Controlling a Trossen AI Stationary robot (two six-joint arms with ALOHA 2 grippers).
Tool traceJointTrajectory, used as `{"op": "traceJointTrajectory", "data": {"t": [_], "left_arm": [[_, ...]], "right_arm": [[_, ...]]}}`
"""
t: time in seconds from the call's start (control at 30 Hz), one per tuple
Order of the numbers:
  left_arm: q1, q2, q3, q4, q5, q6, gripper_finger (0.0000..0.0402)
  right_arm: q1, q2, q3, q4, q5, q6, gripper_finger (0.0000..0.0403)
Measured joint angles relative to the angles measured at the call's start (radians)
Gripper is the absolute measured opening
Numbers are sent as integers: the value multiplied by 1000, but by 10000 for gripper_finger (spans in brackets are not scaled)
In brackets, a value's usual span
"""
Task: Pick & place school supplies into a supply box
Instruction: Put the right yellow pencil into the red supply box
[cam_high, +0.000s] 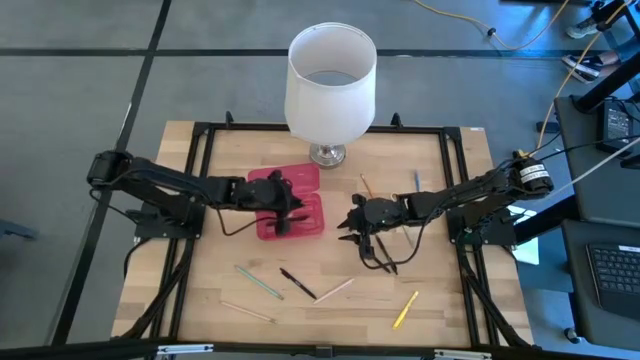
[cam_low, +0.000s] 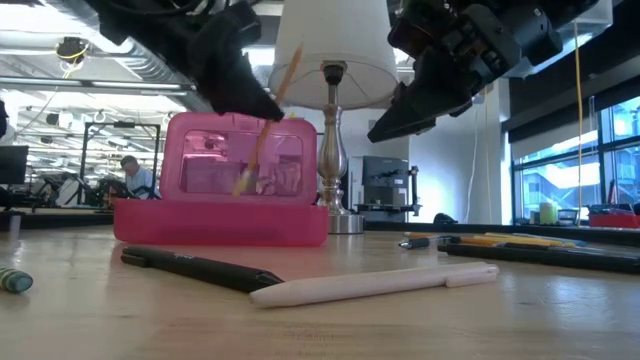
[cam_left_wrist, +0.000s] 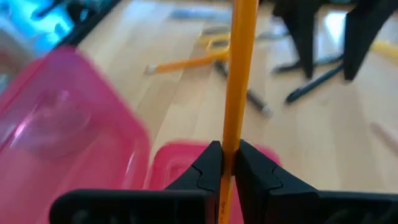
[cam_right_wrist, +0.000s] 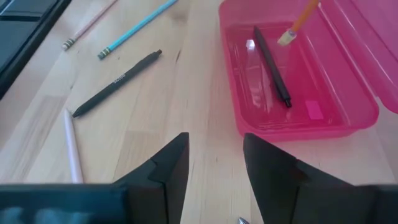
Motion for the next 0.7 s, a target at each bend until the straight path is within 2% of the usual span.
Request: {"op": "traceJointTrajectory", "data": {"t": [0.2,0.27,0.47,0.7], "left_arm": [[0,40,20,1,-10,-7,22],[0,50,20,4,-44,-28,22],[-21,107,-27,208,-71,-53,22],[-52,171,-44,309,-92,-82,22]], "right_arm": [[0,0,-1,-6,0,-1,156],[0,0,-2,-11,1,0,156],[0,1,-2,-18,1,0,156],[0,1,-2,-27,1,1,156]]}}
